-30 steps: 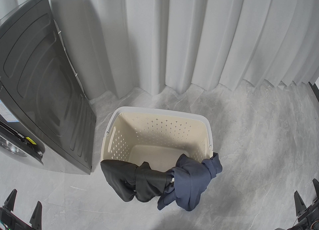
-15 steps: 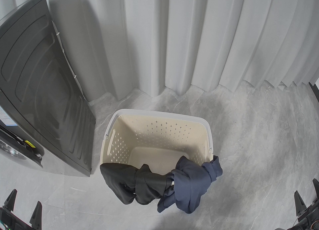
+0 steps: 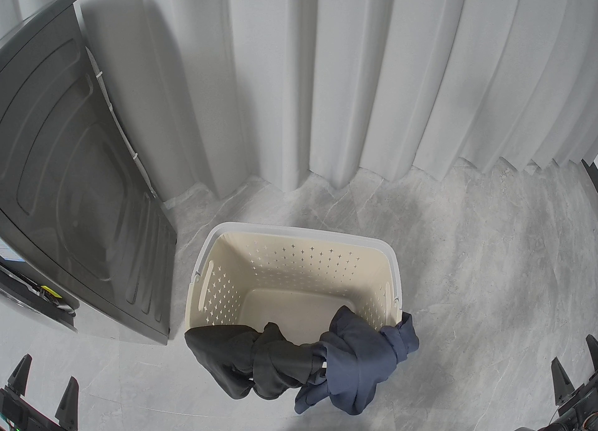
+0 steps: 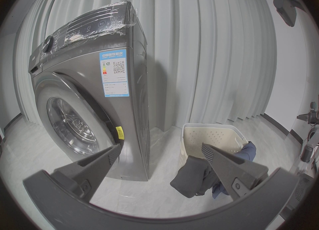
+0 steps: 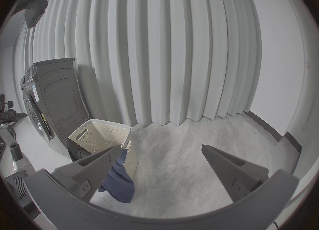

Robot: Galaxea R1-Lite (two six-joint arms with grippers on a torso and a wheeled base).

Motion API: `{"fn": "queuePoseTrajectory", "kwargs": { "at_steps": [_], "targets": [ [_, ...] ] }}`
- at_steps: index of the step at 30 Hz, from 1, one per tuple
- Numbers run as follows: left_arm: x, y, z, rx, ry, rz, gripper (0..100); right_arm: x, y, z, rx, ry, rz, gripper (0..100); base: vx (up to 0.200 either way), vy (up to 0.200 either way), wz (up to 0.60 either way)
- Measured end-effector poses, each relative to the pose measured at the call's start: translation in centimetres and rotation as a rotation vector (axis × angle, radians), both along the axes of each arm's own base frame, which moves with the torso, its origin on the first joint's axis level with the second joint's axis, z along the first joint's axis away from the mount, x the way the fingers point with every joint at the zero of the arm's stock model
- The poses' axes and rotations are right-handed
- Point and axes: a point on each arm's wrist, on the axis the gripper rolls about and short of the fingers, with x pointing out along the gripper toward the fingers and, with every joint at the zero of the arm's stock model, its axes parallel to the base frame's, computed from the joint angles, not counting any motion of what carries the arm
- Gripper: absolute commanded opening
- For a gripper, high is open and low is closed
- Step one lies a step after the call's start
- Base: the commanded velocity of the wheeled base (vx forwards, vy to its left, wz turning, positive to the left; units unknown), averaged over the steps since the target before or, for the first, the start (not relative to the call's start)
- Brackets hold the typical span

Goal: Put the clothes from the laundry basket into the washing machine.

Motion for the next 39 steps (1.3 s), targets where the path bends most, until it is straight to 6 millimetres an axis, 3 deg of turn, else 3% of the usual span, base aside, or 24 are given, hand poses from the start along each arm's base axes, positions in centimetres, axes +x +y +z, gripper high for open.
{"fn": "queuePoseTrajectory", "kwargs": {
  "at_steps": [22,31,39],
  "targets": [
    [0.0,0.0,0.0,0.001,0.0,-0.001,100,0.0,0.0,0.0,0.0,0.0,0.0,100,0.0,-0.027,0.0],
    [0.0,0.0,0.0,-0.005,0.0,0.0,100,0.0,0.0,0.0,-0.001,0.0,0.0,100,0.2,0.0,0.0],
    [0.0,0.0,0.0,-0.003,0.0,0.0,100,0.0,0.0,0.0,-0.001,0.0,0.001,100,0.0,0.0,0.0]
  ]
}}
